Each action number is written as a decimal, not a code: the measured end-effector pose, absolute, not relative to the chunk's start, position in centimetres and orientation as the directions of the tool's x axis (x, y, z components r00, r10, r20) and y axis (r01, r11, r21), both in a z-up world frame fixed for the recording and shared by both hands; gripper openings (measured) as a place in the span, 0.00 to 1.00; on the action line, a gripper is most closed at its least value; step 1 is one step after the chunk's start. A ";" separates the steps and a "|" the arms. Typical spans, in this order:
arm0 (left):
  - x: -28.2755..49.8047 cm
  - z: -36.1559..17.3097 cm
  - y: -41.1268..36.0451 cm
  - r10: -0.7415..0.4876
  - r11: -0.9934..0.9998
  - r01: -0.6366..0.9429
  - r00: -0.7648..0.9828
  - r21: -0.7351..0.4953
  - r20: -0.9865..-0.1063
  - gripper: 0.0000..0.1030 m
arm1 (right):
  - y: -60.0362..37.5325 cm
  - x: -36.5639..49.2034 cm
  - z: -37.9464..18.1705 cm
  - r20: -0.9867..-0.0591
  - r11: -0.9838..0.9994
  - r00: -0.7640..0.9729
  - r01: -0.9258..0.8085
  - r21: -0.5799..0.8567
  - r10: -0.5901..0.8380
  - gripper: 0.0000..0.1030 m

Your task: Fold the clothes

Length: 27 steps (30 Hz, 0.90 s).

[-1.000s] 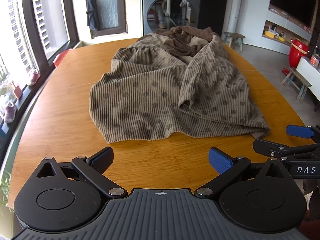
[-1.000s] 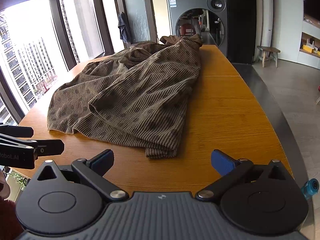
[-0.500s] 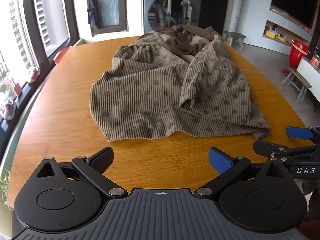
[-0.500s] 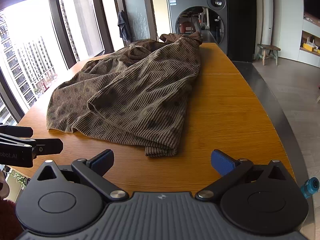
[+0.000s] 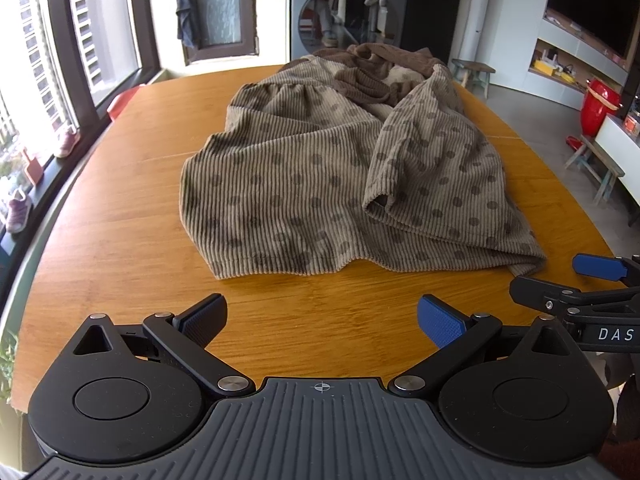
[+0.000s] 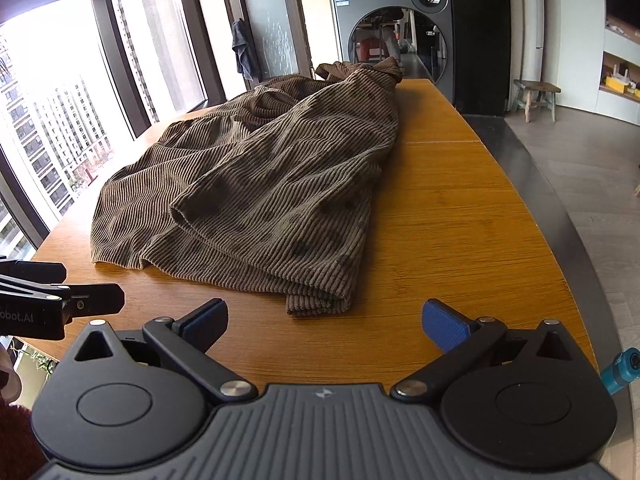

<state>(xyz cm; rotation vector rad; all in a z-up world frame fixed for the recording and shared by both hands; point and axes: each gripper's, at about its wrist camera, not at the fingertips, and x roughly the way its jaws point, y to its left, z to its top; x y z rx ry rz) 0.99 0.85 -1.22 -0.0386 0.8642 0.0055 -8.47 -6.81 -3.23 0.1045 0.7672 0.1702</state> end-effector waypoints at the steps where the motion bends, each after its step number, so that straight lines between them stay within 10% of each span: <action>1: 1.0 -1.2 0.9 -0.012 0.999 -0.020 0.649 -0.032 -0.761 1.00 | -6.8 -8.5 -3.3 -0.681 0.981 0.707 -0.113 0.157 0.191 1.00; 27: 10.7 -0.2 2.5 -0.028 0.999 -0.013 0.692 -0.051 -0.721 1.00 | -7.8 0.1 -1.3 -0.665 0.979 0.719 -0.134 0.156 0.204 1.00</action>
